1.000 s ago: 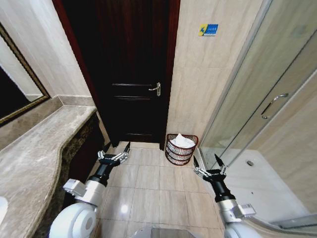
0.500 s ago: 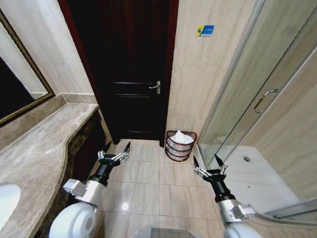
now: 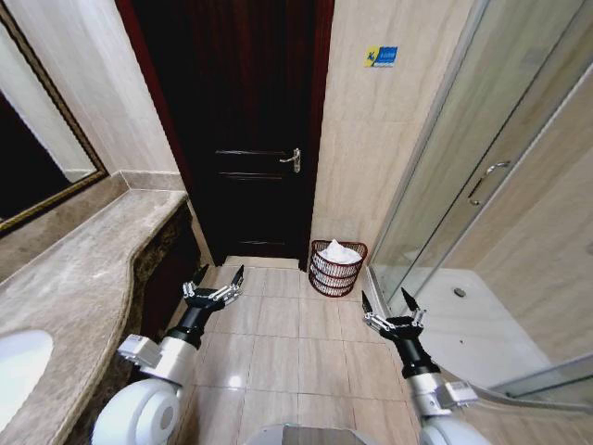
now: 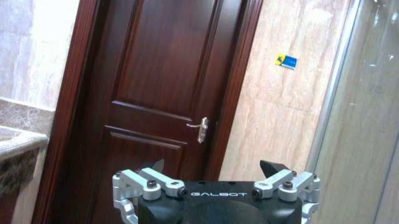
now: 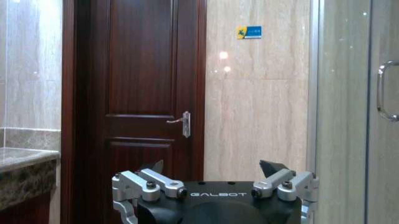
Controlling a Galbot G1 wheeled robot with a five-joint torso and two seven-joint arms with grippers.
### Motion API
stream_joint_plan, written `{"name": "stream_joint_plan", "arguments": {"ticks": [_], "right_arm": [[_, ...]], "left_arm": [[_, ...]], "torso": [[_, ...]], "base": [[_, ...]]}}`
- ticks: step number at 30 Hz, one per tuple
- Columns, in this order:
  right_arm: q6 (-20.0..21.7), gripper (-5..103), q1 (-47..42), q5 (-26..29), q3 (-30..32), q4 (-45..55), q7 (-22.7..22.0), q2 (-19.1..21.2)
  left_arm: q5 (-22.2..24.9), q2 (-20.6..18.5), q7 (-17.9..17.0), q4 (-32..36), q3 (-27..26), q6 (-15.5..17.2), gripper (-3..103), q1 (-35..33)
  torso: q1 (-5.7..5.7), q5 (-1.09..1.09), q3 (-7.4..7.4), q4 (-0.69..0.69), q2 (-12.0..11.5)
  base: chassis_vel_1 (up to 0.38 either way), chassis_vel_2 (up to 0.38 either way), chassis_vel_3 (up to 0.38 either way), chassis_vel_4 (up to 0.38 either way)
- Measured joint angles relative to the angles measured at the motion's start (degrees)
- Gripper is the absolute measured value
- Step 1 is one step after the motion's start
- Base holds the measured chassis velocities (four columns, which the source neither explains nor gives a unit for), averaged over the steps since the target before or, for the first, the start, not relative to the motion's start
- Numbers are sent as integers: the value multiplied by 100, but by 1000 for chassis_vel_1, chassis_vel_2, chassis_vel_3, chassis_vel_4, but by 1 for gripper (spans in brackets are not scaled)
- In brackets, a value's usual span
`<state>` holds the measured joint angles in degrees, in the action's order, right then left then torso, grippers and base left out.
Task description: Discard the used towel into the hamper.
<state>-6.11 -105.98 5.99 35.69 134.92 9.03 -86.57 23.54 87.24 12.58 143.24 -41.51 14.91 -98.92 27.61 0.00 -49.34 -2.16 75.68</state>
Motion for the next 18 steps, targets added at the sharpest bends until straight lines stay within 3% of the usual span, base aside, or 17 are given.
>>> {"name": "stream_joint_plan", "arguments": {"ticks": [18], "right_arm": [[0, 100, 0, 0, 0, 0, 0, 0]], "left_arm": [[0, 0, 0, 0, 0, 0, 100, 0]], "torso": [[-2, 1, 0, 0, 0]], "base": [[89, -91, -97, 91]]}}
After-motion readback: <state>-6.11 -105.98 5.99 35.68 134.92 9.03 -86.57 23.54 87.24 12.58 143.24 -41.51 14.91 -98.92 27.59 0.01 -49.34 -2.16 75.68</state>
